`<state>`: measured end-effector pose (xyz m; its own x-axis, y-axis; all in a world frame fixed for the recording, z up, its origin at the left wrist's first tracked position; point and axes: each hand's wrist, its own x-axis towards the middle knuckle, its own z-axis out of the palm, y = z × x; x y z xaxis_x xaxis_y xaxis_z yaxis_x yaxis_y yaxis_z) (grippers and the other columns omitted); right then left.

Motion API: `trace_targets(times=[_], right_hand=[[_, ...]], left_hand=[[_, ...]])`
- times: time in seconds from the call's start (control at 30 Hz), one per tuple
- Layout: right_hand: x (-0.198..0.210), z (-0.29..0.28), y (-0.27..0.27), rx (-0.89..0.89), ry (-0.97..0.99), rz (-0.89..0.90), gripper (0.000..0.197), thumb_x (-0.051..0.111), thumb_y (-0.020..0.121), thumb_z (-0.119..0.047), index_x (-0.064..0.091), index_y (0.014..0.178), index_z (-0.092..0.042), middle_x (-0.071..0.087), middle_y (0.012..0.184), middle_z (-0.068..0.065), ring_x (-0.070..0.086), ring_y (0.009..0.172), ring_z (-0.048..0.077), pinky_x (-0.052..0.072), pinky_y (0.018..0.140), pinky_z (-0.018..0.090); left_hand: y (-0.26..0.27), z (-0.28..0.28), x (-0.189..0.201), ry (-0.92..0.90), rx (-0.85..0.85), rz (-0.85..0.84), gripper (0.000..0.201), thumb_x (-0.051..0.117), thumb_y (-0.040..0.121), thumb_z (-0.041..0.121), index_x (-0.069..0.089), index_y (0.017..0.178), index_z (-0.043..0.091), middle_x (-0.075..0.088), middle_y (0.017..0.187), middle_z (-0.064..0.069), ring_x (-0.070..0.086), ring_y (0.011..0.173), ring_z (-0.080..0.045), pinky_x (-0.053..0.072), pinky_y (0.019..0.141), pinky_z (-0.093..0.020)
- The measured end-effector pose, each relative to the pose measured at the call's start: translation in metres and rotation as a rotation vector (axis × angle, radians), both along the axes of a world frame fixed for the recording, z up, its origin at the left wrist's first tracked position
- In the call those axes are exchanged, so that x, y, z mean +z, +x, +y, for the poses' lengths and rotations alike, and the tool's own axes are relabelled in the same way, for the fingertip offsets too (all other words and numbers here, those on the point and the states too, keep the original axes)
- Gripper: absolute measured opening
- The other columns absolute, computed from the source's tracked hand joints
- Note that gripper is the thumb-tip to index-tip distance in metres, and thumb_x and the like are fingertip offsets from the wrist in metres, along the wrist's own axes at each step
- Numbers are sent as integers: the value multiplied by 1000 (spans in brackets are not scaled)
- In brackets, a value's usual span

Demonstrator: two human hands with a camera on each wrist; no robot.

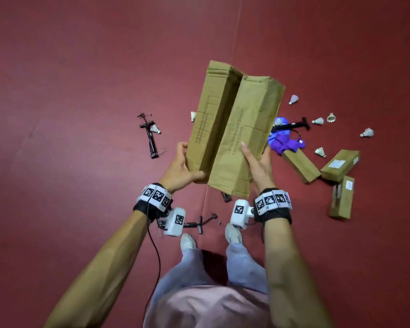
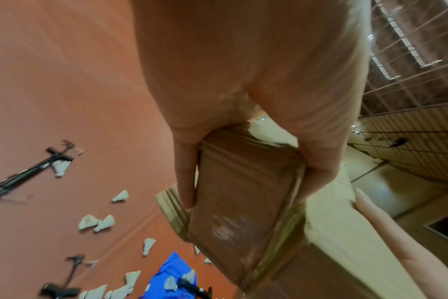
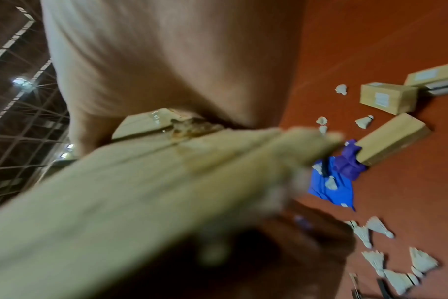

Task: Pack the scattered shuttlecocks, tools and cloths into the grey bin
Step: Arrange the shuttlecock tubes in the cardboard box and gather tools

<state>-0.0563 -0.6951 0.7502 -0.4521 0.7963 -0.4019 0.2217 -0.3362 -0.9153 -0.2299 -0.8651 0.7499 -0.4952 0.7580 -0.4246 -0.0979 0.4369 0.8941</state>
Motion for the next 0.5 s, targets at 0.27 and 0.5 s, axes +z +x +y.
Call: trace_targets(times=[0.27, 0.5], right_hand=[[59, 1, 18, 241, 147, -142, 101, 22, 85, -90, -13, 162, -35, -2, 172, -9, -1, 158, 12, 2, 128, 42], [84, 33, 28, 222, 205, -61, 88, 21, 94, -79, 18, 164, -25, 21, 169, -11, 17, 154, 2, 8, 127, 27]], left_hand=[[33, 2, 76, 112, -85, -34, 76, 83, 75, -3, 31, 124, 25, 57, 128, -16, 65, 115, -36, 63, 77, -49], [55, 35, 103, 201, -111, -58, 89, 87, 81, 32, 29, 148, 32, 45, 153, -6, 57, 131, -24, 53, 99, -61]])
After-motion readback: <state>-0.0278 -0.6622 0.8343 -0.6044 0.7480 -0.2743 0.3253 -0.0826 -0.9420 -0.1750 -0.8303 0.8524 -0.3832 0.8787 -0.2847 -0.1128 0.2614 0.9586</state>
